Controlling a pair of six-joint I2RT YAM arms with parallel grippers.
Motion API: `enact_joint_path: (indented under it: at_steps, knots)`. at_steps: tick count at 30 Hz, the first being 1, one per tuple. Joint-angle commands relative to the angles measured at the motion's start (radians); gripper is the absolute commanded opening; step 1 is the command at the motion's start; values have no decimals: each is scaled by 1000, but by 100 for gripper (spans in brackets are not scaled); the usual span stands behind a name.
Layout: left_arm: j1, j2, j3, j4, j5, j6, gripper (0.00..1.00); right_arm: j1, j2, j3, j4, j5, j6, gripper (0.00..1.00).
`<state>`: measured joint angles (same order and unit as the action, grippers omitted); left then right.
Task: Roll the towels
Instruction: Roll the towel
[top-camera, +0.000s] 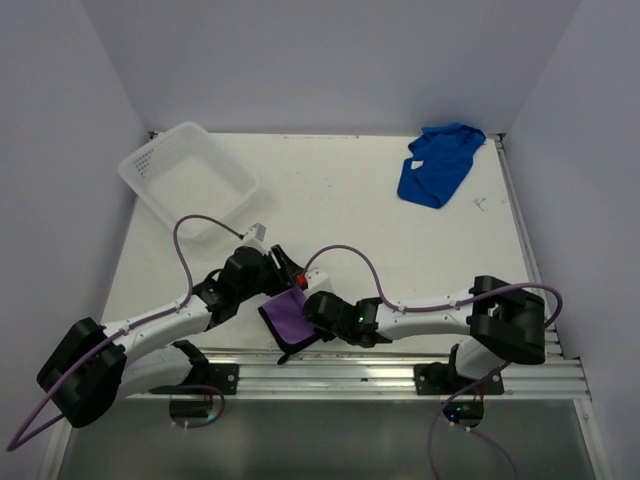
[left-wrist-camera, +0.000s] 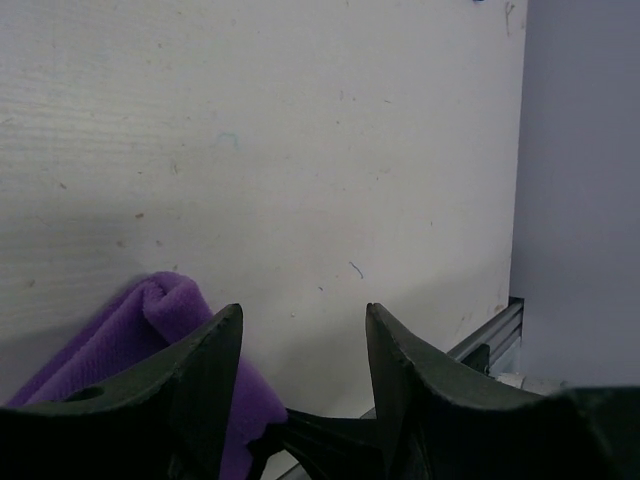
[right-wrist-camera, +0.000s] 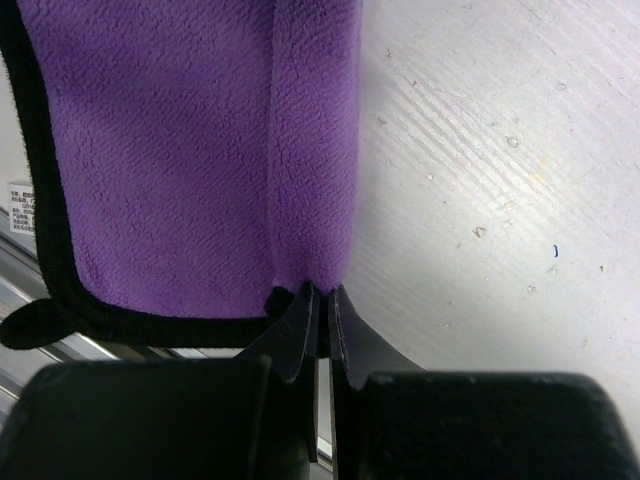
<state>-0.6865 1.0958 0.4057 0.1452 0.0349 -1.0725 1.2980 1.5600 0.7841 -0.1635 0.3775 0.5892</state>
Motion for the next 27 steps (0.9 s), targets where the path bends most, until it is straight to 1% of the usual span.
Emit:
enact_joint_path:
  at_steps: [1,5,9,14,19,24,27]
  knots:
    - [5,9,-17,126,74,-72,56,4,-1,-23,18,29,17,0]
    - [-1,68,-48,183,85,-78,56,3,-15,-40,30,21,20,0]
    - [-19,101,-62,171,47,-69,56,4,-23,-51,30,20,21,0]
    - [-33,105,-45,84,-16,-20,56,4,-25,-59,39,15,23,0]
    - [-34,144,-5,25,-30,32,56,6,-15,-54,48,5,23,0]
    - [-65,188,53,-90,-119,81,55,15,0,-42,48,11,20,0]
    - [-77,190,56,-108,-142,88,55,24,9,-37,58,11,21,0]
